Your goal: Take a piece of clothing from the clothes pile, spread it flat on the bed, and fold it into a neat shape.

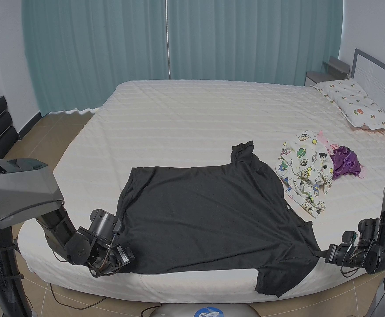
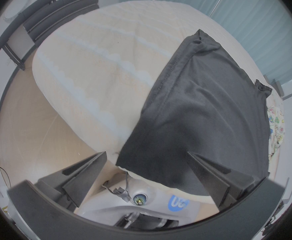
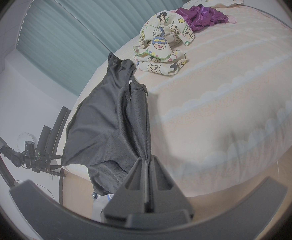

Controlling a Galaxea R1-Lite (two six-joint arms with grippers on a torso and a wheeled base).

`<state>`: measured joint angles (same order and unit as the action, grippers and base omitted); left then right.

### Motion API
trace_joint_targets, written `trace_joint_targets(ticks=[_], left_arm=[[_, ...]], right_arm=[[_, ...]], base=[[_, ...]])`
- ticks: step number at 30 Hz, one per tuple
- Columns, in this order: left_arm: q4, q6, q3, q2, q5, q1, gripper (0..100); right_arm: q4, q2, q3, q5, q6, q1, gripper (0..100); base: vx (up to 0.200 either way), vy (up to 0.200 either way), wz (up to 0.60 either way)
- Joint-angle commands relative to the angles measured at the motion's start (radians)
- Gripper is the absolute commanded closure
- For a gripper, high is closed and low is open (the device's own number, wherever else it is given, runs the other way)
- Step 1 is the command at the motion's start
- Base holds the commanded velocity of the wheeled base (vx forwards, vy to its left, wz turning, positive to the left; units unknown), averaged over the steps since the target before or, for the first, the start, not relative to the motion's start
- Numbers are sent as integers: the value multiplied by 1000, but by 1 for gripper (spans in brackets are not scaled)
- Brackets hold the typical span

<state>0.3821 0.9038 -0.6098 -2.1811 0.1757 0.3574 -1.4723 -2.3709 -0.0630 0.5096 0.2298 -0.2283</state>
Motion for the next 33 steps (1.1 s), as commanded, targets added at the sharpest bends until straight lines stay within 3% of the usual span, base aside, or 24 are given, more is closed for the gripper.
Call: trace_joint_targets(ticks=[1, 8, 14, 21, 33], left_arm=[[18, 0, -10, -63, 34, 26, 100], [12, 4, -13, -51, 27, 12, 100], [3, 4, 2, 3, 25, -46, 100], [-108, 0, -4, 57, 24, -64, 100], [-305, -166, -16, 150, -45, -204, 100]], right_arm=[[0, -5, 2, 3, 0, 9, 100], [-2, -5, 11, 3, 0, 17, 100], [-2, -5, 14, 3, -1, 17, 100], [-20, -5, 42, 29, -23, 18, 100], [-20, -7, 63, 49, -55, 58, 100]], base=[[0, 0, 0], [0, 0, 0], [0, 0, 0], [0, 0, 0], [0, 0, 0]])
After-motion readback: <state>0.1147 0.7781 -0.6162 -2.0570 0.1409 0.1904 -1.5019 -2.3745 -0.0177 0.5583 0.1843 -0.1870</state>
